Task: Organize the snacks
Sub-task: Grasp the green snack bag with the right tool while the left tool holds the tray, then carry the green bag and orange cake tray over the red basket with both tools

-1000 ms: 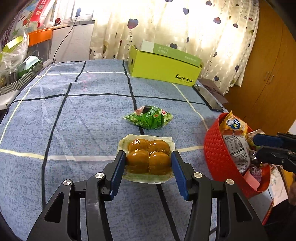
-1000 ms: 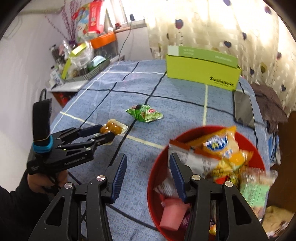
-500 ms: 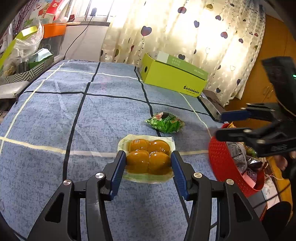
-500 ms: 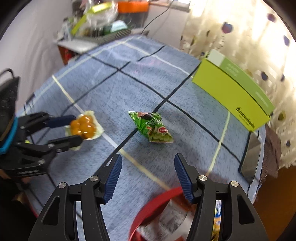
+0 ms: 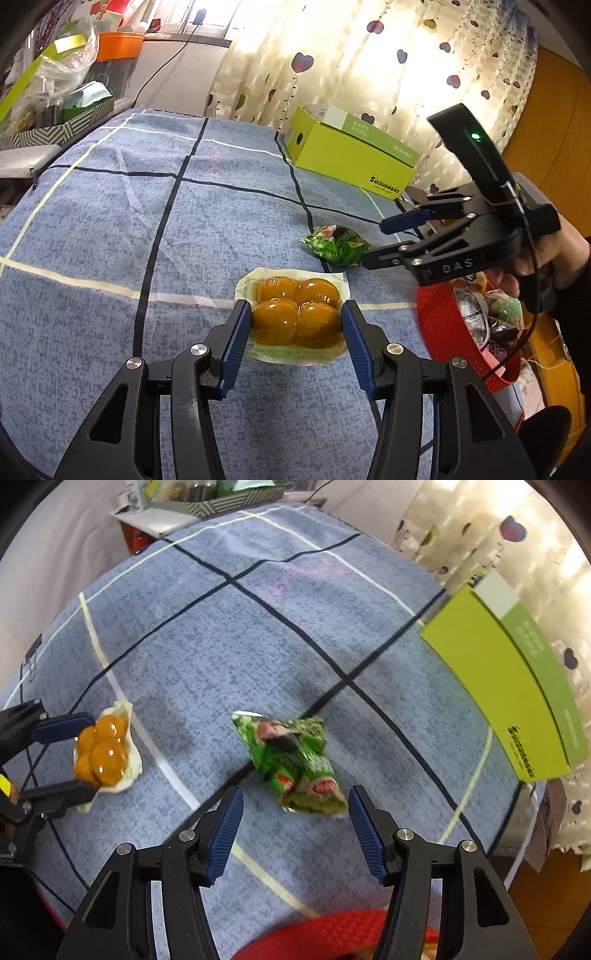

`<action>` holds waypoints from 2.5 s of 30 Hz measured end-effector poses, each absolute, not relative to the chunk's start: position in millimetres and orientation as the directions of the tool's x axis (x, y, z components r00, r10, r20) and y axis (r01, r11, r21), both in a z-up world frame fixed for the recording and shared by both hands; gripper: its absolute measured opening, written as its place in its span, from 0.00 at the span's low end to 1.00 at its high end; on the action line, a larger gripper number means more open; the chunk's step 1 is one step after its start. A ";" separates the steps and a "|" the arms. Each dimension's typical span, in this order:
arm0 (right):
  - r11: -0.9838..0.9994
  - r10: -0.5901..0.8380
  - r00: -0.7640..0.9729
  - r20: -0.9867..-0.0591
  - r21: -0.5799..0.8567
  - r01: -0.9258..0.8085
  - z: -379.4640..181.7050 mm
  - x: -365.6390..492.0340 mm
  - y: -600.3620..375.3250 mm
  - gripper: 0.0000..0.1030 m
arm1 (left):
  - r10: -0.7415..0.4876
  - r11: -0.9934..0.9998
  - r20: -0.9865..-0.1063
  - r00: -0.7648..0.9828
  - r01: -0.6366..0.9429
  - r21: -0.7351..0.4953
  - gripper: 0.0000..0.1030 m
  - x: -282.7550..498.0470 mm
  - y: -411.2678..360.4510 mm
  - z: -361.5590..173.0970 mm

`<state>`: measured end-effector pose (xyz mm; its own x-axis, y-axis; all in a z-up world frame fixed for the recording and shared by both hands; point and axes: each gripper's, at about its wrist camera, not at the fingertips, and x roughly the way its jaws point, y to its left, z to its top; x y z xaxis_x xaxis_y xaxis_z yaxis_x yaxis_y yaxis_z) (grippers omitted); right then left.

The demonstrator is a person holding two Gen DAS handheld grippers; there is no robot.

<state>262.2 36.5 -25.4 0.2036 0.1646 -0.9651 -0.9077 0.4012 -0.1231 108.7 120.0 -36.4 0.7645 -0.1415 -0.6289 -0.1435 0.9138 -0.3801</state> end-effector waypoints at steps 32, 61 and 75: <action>0.632 0.395 0.310 -0.865 0.011 -0.775 43.1 202.4 -19.2 0.36 | -0.104 0.897 -0.624 0.775 -0.198 -0.396 0.50 92.7 132.9 -29.2; 0.773 0.515 0.462 -0.722 0.159 -0.614 63.1 141.0 -162.1 0.36 | -0.162 0.954 -0.594 0.788 -0.029 -0.299 0.50 83.0 40.2 29.3; 0.810 0.517 0.516 -0.683 0.195 -0.553 69.7 140.3 -207.6 0.36 | -0.201 0.962 -0.597 0.777 0.042 -0.270 0.50 94.5 -5.7 38.3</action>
